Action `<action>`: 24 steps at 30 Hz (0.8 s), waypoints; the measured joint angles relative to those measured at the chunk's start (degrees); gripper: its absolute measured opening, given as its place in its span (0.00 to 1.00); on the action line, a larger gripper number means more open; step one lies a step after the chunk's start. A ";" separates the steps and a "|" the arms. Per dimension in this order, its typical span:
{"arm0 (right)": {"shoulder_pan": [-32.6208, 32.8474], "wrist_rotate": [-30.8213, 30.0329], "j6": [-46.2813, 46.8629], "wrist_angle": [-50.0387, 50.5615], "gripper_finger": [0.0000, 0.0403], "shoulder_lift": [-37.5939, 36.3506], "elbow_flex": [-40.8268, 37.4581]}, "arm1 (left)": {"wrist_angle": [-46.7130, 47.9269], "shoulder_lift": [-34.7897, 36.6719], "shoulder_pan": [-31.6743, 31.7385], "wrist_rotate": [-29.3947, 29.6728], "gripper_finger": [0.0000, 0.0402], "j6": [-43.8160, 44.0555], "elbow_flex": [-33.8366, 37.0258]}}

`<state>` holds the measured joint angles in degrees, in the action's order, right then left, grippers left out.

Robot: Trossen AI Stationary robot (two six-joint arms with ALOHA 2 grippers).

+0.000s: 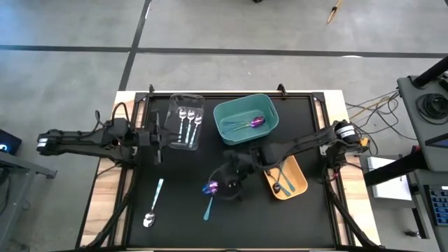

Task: Sort silverware by color (type)
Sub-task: Put the purple spoon into the green bin

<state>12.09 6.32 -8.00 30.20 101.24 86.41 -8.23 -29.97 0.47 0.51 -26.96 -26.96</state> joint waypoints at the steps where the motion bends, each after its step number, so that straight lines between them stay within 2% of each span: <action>1: -0.76 1.44 -0.35 -1.67 0.03 -0.80 0.00 | -0.10 0.14 0.00 -0.33 0.09 0.02 0.08; 7: -5.13 9.89 -2.74 -10.42 0.03 -2.66 0.11 | -0.16 1.32 0.02 -1.41 0.09 0.66 0.10; 18: -6.48 13.66 -15.15 -31.58 0.03 -2.51 -3.02 | -0.79 2.85 0.01 -7.36 0.09 0.50 1.36; 22: -6.48 14.01 -18.26 -38.80 0.03 -2.51 -4.21 | -2.33 1.02 0.00 -7.84 0.09 0.69 1.37; 24: -6.49 16.38 -19.38 -41.70 0.03 -2.51 -4.75 | -3.52 -0.63 0.02 -10.06 0.09 0.87 1.37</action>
<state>5.60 22.70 -27.38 -11.50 98.74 81.66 -11.75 -30.59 0.49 -9.55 -26.09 -25.58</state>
